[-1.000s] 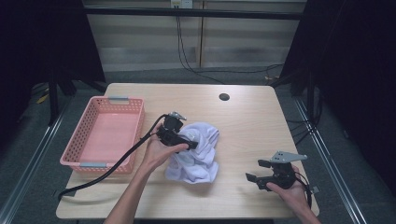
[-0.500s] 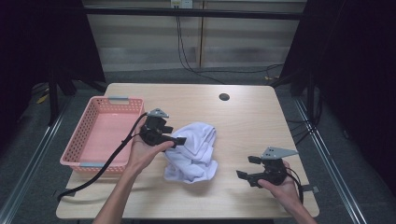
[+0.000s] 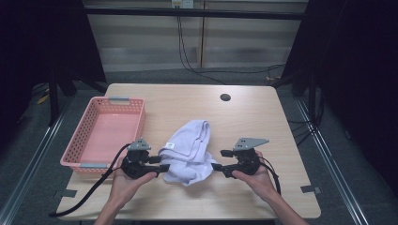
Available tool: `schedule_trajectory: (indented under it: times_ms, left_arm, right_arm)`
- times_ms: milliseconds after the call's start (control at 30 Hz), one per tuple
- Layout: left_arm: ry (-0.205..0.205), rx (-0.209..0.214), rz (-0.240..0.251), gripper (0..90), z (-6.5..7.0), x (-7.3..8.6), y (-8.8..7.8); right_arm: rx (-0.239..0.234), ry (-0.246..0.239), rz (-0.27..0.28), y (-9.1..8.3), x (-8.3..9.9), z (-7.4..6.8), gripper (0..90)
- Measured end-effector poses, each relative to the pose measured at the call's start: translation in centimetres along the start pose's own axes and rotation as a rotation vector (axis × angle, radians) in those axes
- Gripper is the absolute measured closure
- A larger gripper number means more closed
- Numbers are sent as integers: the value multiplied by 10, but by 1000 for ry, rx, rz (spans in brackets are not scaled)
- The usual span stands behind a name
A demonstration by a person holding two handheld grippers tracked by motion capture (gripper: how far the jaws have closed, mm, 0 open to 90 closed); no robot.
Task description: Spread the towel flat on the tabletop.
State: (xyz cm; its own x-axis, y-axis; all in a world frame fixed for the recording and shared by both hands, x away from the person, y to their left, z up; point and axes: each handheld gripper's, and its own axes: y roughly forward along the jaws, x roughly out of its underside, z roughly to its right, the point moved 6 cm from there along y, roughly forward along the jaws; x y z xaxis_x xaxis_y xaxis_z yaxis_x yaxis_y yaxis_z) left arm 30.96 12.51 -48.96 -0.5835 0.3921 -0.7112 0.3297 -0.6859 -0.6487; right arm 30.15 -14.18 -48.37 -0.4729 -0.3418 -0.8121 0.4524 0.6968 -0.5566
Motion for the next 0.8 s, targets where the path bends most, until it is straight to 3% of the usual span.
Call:
schedule_trajectory:
  times_ms: [67,133,200,267,367,467,600,700,800]
  left_arm:
    - [-2,-15,-14,452,-2,5,15]
    - [36,-31,-31,475,-6,5,28]
    - [16,24,-37,600,-3,4,38]
    - [68,13,-83,704,6,8,50]
    - [83,50,-85,776,21,8,61]
    - [107,74,-94,783,36,5,70]
    - [104,121,-86,778,62,0,89]
    - [121,180,-93,689,84,-5,97]
    - [160,195,-91,645,92,-8,88]
  right_arm:
    - [-9,-2,-5,7,-2,-1,408]
    - [-18,-2,-8,14,-1,-2,450]
    - [-21,-11,-27,17,1,-4,468]
    - [-23,-9,-27,16,2,-4,530]
    - [-20,-1,-9,11,0,-2,615]
    - [-28,-9,-3,7,0,-4,665]
    - [-46,-9,3,5,-2,-7,667]
    - [-41,-4,-7,7,-1,-5,612]
    - [-45,2,-2,7,1,-5,530]
